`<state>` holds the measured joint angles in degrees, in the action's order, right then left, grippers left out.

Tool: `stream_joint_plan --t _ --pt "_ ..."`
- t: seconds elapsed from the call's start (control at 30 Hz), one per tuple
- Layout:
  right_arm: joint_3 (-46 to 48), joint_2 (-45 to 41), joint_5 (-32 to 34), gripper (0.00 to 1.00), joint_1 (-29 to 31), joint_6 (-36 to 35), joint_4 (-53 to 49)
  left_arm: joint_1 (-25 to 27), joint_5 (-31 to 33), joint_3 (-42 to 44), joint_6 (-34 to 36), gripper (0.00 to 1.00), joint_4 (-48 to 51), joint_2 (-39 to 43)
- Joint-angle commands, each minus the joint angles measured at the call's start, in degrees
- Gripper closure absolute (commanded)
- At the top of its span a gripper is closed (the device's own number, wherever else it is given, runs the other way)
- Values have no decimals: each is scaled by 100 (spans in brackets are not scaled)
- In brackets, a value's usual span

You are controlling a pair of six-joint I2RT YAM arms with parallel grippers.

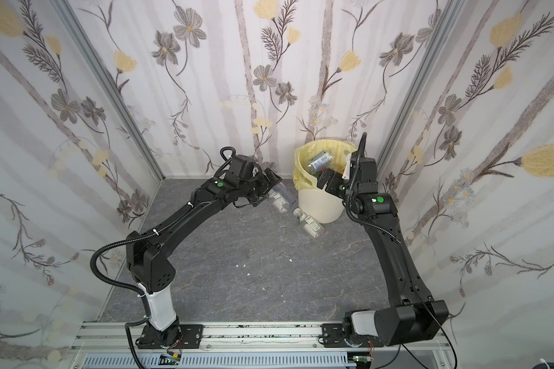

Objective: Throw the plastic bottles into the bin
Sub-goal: 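Move both grippers down toward the small white-capped green-band bottle beside the bin, then close the left gripper around the small white-capped bottle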

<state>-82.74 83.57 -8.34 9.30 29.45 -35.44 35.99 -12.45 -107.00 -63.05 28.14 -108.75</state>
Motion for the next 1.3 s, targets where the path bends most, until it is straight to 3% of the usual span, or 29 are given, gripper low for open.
stream_joint_plan --t 0.0,0.27,0.47,0.97,1.27 --pt "458 -248 -202 0 162 -70 368 -66 217 -14 -107 0 -2 -215" --pt "1158 -386 227 0 1004 -162 431 -346 -51 -256 -242 0 -2 -980" --pt "1121 -169 572 0 1422 -24 462 -565 -236 -644 -99 0 -2 -1664" --pt "706 268 789 0 1597 302 185 -796 -436 -2604 231 0 7 -3742" --pt "320 509 918 0 1601 198 -64 -795 -414 -3004 488 3 6 -4338"
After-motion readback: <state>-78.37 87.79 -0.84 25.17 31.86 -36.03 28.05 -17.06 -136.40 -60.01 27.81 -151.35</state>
